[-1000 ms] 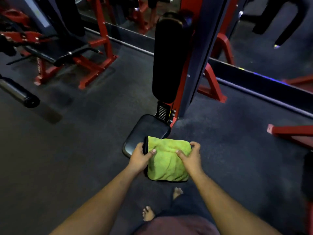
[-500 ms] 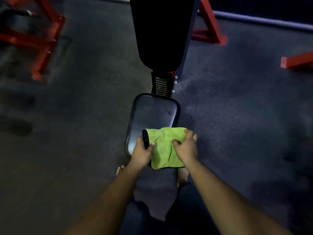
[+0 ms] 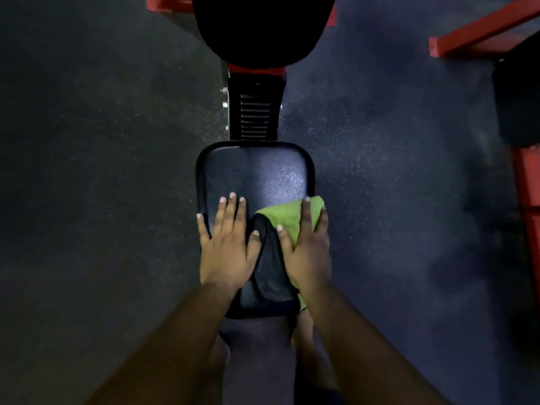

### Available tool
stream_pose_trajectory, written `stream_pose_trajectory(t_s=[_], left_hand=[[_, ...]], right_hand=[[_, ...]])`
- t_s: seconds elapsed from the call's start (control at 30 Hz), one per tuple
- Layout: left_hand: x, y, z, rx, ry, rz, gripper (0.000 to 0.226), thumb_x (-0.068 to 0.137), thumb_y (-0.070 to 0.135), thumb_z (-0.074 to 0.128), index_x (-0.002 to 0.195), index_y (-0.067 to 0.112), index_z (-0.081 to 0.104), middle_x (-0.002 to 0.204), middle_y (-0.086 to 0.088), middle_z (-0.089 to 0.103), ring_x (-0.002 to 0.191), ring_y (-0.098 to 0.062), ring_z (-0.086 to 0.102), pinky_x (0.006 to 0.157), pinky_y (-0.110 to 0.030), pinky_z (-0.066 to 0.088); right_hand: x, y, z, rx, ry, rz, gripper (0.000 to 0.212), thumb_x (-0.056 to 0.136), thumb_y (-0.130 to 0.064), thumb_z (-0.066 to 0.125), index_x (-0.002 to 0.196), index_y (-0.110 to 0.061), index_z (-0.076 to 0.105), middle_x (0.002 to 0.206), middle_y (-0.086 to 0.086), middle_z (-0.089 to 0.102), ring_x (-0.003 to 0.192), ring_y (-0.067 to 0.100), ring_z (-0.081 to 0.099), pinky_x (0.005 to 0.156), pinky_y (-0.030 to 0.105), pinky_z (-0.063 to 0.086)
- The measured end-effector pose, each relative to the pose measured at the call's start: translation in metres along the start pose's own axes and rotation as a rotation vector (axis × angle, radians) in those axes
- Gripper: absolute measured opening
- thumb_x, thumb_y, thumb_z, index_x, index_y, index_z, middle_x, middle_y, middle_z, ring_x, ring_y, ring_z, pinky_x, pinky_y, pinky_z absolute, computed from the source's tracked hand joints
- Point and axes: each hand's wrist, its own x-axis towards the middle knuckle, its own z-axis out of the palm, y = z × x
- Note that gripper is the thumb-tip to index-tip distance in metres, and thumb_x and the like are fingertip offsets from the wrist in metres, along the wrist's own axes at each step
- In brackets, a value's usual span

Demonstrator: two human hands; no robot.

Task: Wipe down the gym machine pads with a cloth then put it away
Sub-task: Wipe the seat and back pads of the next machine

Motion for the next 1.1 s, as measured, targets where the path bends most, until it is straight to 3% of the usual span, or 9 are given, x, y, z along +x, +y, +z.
stream_pose_trajectory(t_s=[0.13,0.3,0.4,0.53,0.63,0.8,0.9,1.0,1.1], left_hand=[[-0.001,0.000,0.007,0.066,0.039,0.020,0.077,0.098,0.049,0.029,0.163,0.011,0.013,0.172,-0.005,0.007,0.159,-0.021,0.001,0.125,-0.059,-0.001],[0.000,0.001,0.003,0.099,-0.009,0.028,0.079,0.097,0.054,0.026,0.163,0.013,0.014,0.172,-0.004,0.004,0.159,-0.020,-0.004,0.124,-0.062,0.001],[-0.002,0.002,0.000,0.117,-0.034,0.040,0.086,0.092,0.059,0.028,0.163,0.012,0.013,0.172,-0.005,0.004,0.159,-0.022,-0.002,0.123,-0.065,0.003],[0.000,0.003,0.005,0.156,-0.026,0.028,0.084,0.096,0.061,0.025,0.163,0.013,0.012,0.172,-0.005,0.003,0.159,-0.023,-0.001,0.124,-0.063,0.002],[0.000,0.003,0.005,0.149,-0.025,0.036,0.082,0.096,0.056,0.025,0.163,0.012,0.011,0.172,-0.005,0.003,0.159,-0.023,-0.001,0.124,-0.063,0.001],[0.001,0.002,0.000,0.127,-0.036,0.024,0.085,0.091,0.050,0.031,0.162,0.007,0.014,0.172,-0.006,0.008,0.159,-0.022,0.003,0.122,-0.066,0.009],[0.001,0.003,-0.001,0.115,-0.042,0.022,0.088,0.088,0.051,0.034,0.162,0.007,0.014,0.172,-0.006,0.008,0.159,-0.021,0.003,0.123,-0.064,0.006],[0.001,0.004,0.003,0.120,-0.016,-0.008,0.089,0.088,0.050,0.038,0.162,0.008,0.013,0.172,-0.005,0.007,0.159,-0.019,0.001,0.125,-0.061,0.004],[0.002,0.003,0.003,0.124,-0.017,-0.001,0.086,0.091,0.049,0.035,0.162,0.006,0.013,0.171,-0.007,0.007,0.159,-0.019,0.000,0.125,-0.062,0.004]], right_hand=[[0.068,-0.021,-0.009,-0.019,0.058,0.011,0.091,0.099,-0.066,0.041,0.162,-0.027,-0.012,0.171,0.011,0.003,0.151,0.038,0.024,0.109,0.057,0.040],[0.014,0.011,0.002,0.003,0.074,-0.145,0.085,0.100,-0.058,0.042,0.163,-0.013,0.008,0.172,0.007,0.007,0.153,0.032,0.023,0.118,0.051,0.034],[-0.041,0.040,0.006,0.067,-0.012,-0.188,0.078,0.102,-0.053,0.041,0.163,-0.016,0.010,0.172,0.004,0.003,0.157,0.026,0.013,0.123,0.050,0.028],[0.056,0.000,0.005,-0.042,0.061,-0.171,0.079,0.103,-0.054,0.034,0.163,-0.011,0.010,0.171,0.015,0.003,0.156,0.039,0.011,0.120,0.057,0.030],[0.124,-0.032,-0.008,-0.198,0.027,-0.179,0.075,0.104,-0.055,0.032,0.164,-0.017,0.008,0.172,0.004,0.001,0.156,0.038,0.006,0.115,0.060,0.035],[0.007,0.013,-0.015,-0.264,-0.123,-0.377,0.072,0.099,-0.049,0.037,0.164,-0.028,0.013,0.172,-0.010,0.000,0.158,0.023,-0.007,0.116,0.065,0.028],[0.014,0.020,-0.022,-0.142,-0.247,-0.334,0.074,0.093,-0.066,0.034,0.161,-0.043,0.016,0.169,-0.022,-0.009,0.155,0.012,-0.019,0.116,0.075,0.013],[0.066,-0.023,-0.013,-0.130,-0.095,-0.148,0.080,0.090,-0.081,0.026,0.160,-0.046,0.011,0.170,-0.016,-0.011,0.156,0.019,-0.020,0.109,0.079,0.021],[0.087,-0.050,0.002,-0.304,-0.024,-0.108,0.082,0.096,-0.074,0.029,0.163,-0.034,0.003,0.172,-0.003,-0.012,0.157,0.034,-0.012,0.104,0.077,0.032]])
